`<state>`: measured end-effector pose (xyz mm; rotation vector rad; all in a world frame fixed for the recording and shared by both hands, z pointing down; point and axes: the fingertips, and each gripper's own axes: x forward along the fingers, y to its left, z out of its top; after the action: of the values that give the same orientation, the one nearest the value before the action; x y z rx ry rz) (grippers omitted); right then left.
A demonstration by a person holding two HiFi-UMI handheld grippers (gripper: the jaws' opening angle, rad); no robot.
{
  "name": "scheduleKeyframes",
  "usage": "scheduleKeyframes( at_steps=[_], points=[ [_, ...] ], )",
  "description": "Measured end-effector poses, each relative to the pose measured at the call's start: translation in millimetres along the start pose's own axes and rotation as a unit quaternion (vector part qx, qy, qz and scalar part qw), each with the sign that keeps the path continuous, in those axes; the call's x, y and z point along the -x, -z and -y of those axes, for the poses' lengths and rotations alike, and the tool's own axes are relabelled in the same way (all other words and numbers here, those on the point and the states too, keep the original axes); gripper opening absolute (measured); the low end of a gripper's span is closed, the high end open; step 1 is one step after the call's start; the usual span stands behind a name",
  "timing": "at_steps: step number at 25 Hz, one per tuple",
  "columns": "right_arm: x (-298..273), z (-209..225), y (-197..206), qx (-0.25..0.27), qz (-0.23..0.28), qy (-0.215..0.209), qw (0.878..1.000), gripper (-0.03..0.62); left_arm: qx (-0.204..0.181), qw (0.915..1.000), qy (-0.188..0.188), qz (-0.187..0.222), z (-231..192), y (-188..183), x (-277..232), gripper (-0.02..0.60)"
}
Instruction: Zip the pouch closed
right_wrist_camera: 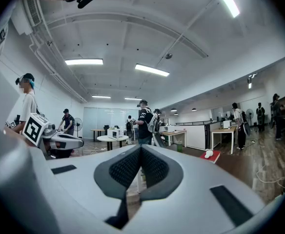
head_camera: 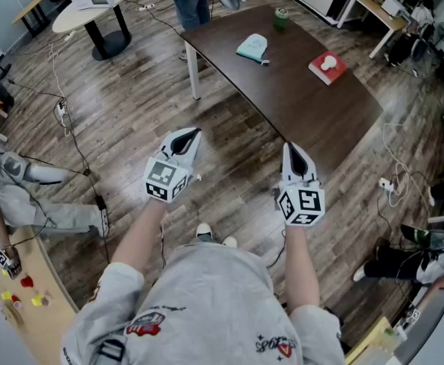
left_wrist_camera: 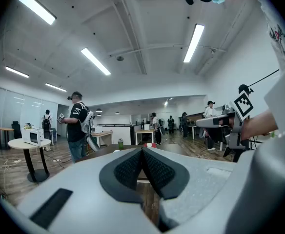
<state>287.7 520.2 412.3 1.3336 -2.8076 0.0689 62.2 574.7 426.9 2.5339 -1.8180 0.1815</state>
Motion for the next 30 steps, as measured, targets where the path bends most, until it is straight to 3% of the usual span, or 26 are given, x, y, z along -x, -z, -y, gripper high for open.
scheduleKeyframes(
  at_steps=[5, 27, 30],
  points=[
    [7.8, -10.7, -0.7, 0.006, 0.01, -0.021, 1.0, -0.005, 0.002, 1.0, -0.006, 0.0, 7.0, -1.0, 5.7, 0.005],
    [-5.0, -10.9, 4.9, 0.005, 0.009, -0.019, 1.0, -0.006, 0.01, 0.9999, -0.002, -0.002, 6.4, 7.9, -3.5, 0.006],
    [-5.3, -14.3, 6.9, 0.001, 0.013, -0.026, 1.0, 0.063, 0.01, 0.9999, 0.004, -0.005, 6.3, 13.6, -3.2, 0.006]
  ],
)
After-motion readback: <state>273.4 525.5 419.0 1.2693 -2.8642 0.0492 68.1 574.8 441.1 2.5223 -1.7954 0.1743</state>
